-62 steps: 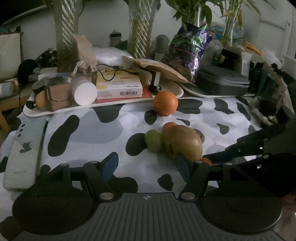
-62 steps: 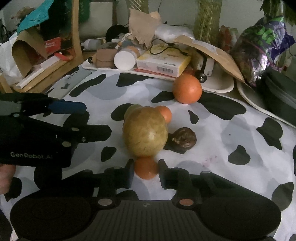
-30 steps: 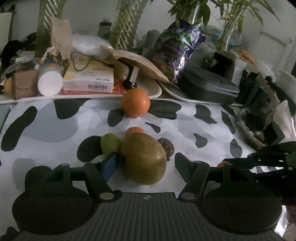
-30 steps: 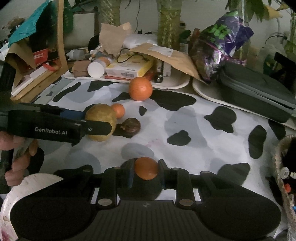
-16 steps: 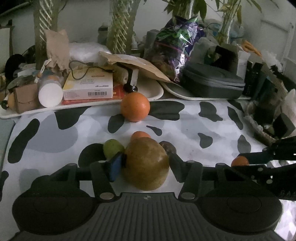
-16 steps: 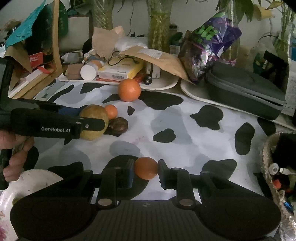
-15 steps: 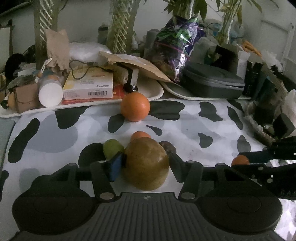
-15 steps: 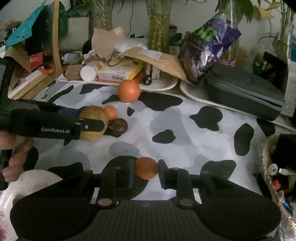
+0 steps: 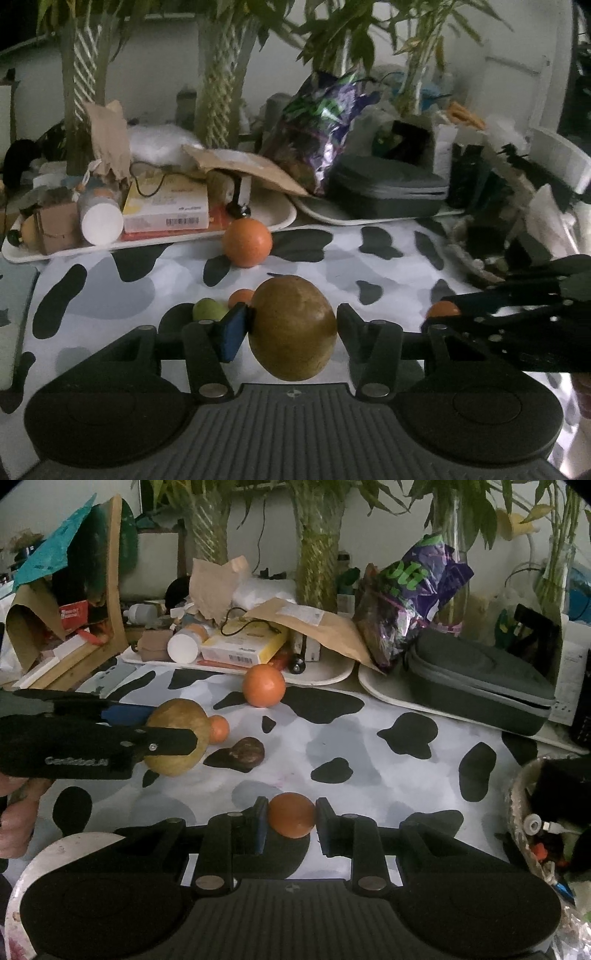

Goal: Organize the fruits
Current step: 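Carry the round fruit and the tangerine over the white plate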

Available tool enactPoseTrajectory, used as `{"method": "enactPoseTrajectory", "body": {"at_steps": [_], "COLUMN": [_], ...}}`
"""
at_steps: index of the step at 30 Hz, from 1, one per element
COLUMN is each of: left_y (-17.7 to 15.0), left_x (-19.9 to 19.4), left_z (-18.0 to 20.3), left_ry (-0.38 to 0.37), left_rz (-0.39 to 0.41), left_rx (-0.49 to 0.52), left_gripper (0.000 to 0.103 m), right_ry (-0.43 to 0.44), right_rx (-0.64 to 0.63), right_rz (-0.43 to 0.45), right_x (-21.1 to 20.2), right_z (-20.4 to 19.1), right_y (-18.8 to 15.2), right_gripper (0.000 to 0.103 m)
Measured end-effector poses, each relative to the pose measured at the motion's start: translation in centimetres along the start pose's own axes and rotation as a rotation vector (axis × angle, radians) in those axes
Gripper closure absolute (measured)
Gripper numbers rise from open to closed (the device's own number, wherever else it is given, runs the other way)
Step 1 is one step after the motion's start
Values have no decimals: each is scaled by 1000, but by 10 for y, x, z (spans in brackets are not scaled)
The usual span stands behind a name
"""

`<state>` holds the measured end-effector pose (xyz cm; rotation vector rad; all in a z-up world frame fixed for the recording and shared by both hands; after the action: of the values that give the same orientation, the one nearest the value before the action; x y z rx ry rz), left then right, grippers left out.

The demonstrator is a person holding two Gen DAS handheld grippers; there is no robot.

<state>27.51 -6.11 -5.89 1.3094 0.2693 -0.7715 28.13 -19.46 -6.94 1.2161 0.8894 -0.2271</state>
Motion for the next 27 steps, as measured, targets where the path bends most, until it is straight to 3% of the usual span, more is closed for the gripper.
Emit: {"method": "enactPoseTrajectory", "body": {"at_steps": [14,27], "left_y": [-19,-45], "left_x": [-44,-78], "left_z": [4,14], "left_ry": [-33,-71], "left_rz": [15,-5], "left_rx": [-3,21], "left_gripper": [53,53], "right_ry": [12,59], "right_rx": [49,77], "right_rz": [36,6], "right_x": [-32,-49], "right_z": [-22,-49], "right_y": [2,-11], "right_gripper": [75,75]}}
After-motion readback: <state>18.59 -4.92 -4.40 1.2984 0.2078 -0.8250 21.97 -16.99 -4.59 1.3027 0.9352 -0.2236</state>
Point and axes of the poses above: each gripper's, at about its wrist camera, not at the fingertips, and x roughly the way its jaws point, z to its right, y to its top, the point moved 8 cm from there along x, roughly the way its jaws point, and after that the axes turned 10 degrees about -x, right-handed, at the moved point
